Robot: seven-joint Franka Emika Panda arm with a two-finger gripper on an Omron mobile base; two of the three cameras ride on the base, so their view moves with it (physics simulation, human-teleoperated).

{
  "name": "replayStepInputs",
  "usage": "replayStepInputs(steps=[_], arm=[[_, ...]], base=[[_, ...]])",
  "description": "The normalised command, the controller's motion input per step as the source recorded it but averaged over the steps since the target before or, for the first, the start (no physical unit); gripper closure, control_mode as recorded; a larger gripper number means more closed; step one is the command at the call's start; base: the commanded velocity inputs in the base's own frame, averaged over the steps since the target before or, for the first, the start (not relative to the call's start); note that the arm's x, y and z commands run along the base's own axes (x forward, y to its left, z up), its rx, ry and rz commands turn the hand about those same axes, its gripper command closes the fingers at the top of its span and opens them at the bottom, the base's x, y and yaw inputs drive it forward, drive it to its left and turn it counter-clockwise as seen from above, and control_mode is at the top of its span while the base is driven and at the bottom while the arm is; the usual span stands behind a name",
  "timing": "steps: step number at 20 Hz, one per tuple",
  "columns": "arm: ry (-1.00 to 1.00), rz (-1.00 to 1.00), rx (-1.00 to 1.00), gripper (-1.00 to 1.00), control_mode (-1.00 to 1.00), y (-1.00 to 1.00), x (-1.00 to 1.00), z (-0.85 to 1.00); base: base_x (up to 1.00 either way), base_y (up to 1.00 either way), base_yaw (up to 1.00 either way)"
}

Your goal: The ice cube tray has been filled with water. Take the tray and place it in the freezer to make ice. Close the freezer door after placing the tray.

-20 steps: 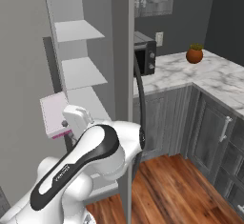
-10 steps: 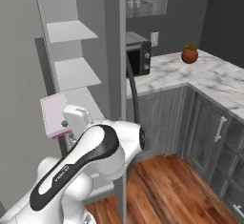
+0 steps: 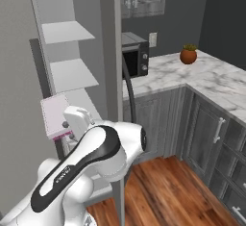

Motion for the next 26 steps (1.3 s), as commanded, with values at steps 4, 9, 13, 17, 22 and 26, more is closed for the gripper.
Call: replayStepInputs(steps=[4,9,13,17,22,26], arm=[[0.0,-0.05,-0.08,1.0,-1.0,0.14,0.01,0.09],[-0.02,-0.11,-0.05,1.0,-1.0,0.06,0.0,0.37],[0.0,-0.1,-0.02,1.0,-1.0,0.01,0.0,0.52],[0.02,-0.07,0.0,1.0,-1.0,0.04,0.0,0.5],[0.11,-0.1,0.0,1.0,-1.0,0.23,0.0,0.38],[0.14,-0.14,0.0,1.0,-1.0,0.27,0.0,0.27]], base=[[0.0,0.0,0.0],[0.0,0.0,0.0],[0.0,0.0,0.0],[0.0,0.0,0.0],[0.0,0.0,0.0],[0.0,0.0,0.0]])
